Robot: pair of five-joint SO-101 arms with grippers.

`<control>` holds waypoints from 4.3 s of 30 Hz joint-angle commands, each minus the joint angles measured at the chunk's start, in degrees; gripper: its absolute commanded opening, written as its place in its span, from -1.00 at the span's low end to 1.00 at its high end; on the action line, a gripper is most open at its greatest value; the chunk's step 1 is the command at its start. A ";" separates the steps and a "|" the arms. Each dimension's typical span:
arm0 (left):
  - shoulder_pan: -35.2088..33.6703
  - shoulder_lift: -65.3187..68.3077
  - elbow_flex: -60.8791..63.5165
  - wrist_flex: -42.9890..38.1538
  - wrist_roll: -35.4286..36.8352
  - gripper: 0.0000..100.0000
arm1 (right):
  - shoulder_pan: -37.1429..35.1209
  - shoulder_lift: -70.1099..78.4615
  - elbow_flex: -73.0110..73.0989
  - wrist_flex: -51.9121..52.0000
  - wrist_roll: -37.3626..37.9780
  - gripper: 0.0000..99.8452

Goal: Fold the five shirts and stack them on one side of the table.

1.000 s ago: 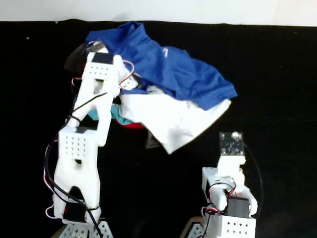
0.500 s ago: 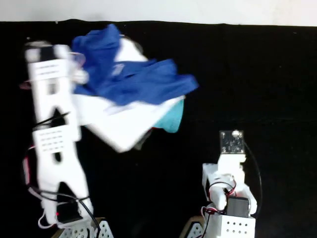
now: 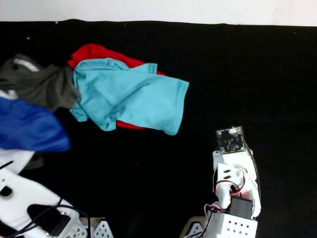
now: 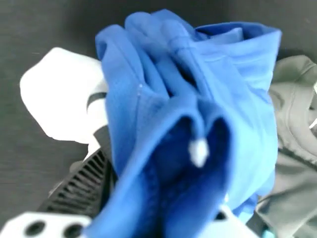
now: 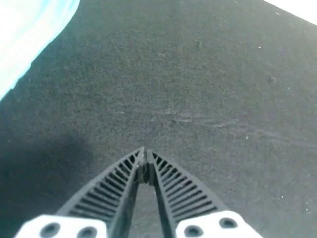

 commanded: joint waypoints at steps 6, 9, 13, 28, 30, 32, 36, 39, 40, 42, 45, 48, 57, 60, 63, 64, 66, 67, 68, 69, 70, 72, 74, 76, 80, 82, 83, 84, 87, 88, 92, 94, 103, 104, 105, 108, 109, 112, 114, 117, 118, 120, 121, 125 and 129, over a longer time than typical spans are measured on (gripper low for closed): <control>-2.95 -5.05 0.22 0.35 -1.05 -0.57 | -0.84 2.77 -9.98 1.45 -2.55 -0.77; -1.63 -7.69 2.15 0.44 0.79 -0.48 | -1.27 10.24 -18.51 4.35 -2.55 -0.73; 4.00 -16.22 9.98 0.53 3.25 -0.53 | -1.45 25.19 -33.45 7.60 -2.64 -0.73; 52.62 -42.07 76.88 -10.55 17.14 -0.39 | -1.45 52.79 -72.66 29.85 -2.73 -0.72; 55.08 -39.96 79.16 -14.07 19.60 -0.35 | -1.45 52.79 -73.98 31.78 -2.73 -0.72; 57.54 -37.49 79.96 -16.09 20.57 -0.36 | -1.45 52.79 -74.68 33.10 -2.73 -0.72; 61.93 -30.90 79.60 -17.93 20.66 -0.36 | -1.45 52.79 -74.33 33.80 -2.73 -0.72; 62.99 -25.10 79.60 -20.31 20.66 -0.36 | -1.45 52.79 -74.33 33.80 -2.73 -0.72; 62.99 -23.34 79.60 -21.10 20.57 -0.36 | -1.45 52.79 -74.33 33.80 -2.73 -0.72; 62.81 -20.18 79.60 -22.77 20.40 -0.36 | -1.45 52.79 -74.24 33.80 -2.73 -0.72; 62.46 -17.89 79.60 -24.26 20.40 -0.47 | -1.45 52.79 -74.15 33.71 -2.73 -0.72; 61.41 -18.86 79.25 -24.53 20.40 -0.75 | -1.45 52.79 -74.15 33.71 -2.73 -0.72; 52.62 -28.62 66.15 -17.14 20.48 -0.98 | -1.45 52.79 -74.07 33.71 -2.73 -0.72; 48.66 -32.92 59.21 -11.08 19.08 -0.98 | -1.45 52.79 -74.07 33.54 -2.73 -0.72; 41.89 -36.97 52.53 -7.03 14.68 -0.98 | -1.45 53.14 -74.07 33.36 -2.73 -0.72; 38.81 -38.37 50.42 -6.42 13.27 -0.98 | -1.45 53.23 -74.07 33.36 -2.73 -0.72; 32.31 -40.75 46.90 -6.33 10.29 -0.98 | -2.07 53.23 -74.07 33.27 -2.73 -0.72; 28.97 -41.54 45.41 -6.33 8.70 -0.98 | -2.86 53.23 -74.07 33.27 -2.73 -0.72; 25.80 -42.15 44.00 -6.33 6.95 -0.98 | -3.74 53.23 -74.07 33.27 -2.73 -0.72; 22.81 -42.42 42.95 -6.33 5.01 -0.98 | -4.79 53.23 -74.07 33.27 -2.73 -0.72; 20.09 -42.42 41.98 -6.33 3.16 -0.98 | -6.20 53.32 -74.07 33.27 -2.73 -0.72; 15.08 -42.42 41.27 -6.33 -0.09 -0.98 | -9.10 53.41 -74.07 33.27 -2.81 -0.72; 11.47 -42.33 41.54 -6.33 -1.76 -0.98 | -11.47 53.67 -74.07 31.96 -4.84 -0.72; 9.10 -41.54 43.82 -6.51 -2.02 -0.98 | -12.35 55.25 -74.51 30.37 -8.35 -0.72; 6.29 -37.32 48.48 -7.12 -2.02 -0.97 | -14.73 61.93 -77.23 28.53 -10.73 -0.72; 5.67 -34.42 49.89 -6.68 -1.76 -0.90 | -16.31 65.54 -79.69 28.62 -10.73 -0.72; 5.67 -33.27 50.24 -6.68 -1.67 -0.86 | -17.01 67.12 -81.27 28.97 -10.73 -0.72; 5.67 -32.22 50.24 -6.59 -1.67 -0.82 | -17.45 68.53 -83.38 29.76 -10.73 -0.72; 6.55 -31.69 50.07 -4.40 -1.49 -0.72 | -17.71 71.60 -90.07 32.84 -10.73 -0.72; 7.60 -32.31 50.07 -3.78 -1.49 -0.70 | -18.42 72.66 -92.18 33.36 -10.73 -0.72; 12.35 -35.74 50.15 -1.05 -1.49 -0.69 | -20.88 78.81 -96.48 33.54 -10.73 -0.65; 16.40 -38.02 50.33 -0.44 -1.49 -0.69 | -21.32 82.15 -97.98 33.98 -10.81 -0.56; 39.16 -40.31 50.42 -0.62 10.81 -0.68 | -22.64 91.12 -105.01 35.65 -10.64 -0.48; 41.98 -39.08 50.42 -0.70 12.40 -0.68 | -22.37 92.00 -105.36 35.38 -10.73 -0.48; 44.62 -37.58 50.42 -1.05 13.80 -0.67 | -22.11 92.70 -105.80 35.56 -10.73 -0.48; 51.91 -31.96 50.33 -2.73 18.90 -0.55 | -19.38 93.05 -107.65 38.81 -10.64 -0.48; 54.11 -29.85 50.24 -3.25 21.19 -0.50 | -18.33 93.05 -108.26 40.13 -10.46 -0.48; 59.47 -23.34 50.15 -6.07 27.96 -0.41 | -14.73 93.05 -110.46 43.65 -10.37 -0.48; 62.46 -19.56 50.07 -9.49 31.12 -0.40 | -12.35 93.05 -111.08 44.35 -10.37 -0.48; 66.24 -15.52 50.07 -15.30 34.64 -0.40 | -9.98 93.05 -110.99 45.14 -10.37 -0.48; 67.30 -14.46 50.07 -17.05 34.99 -0.40 | -9.63 93.05 -110.90 45.76 -10.37 -0.48; 69.05 -12.97 50.07 -19.87 35.43 -0.40 | -9.36 93.05 -110.64 46.99 -10.37 -0.48; 69.76 -12.35 50.07 -21.19 35.43 -0.40 | -9.36 93.05 -110.64 47.52 -10.37 -0.48; 73.27 -10.86 50.07 -26.73 35.52 -0.40 | -9.36 92.97 -110.64 47.69 -10.37 -0.48; 77.76 -7.78 50.15 -32.18 35.52 -0.40 | -9.45 92.97 -110.90 47.69 -10.37 -0.48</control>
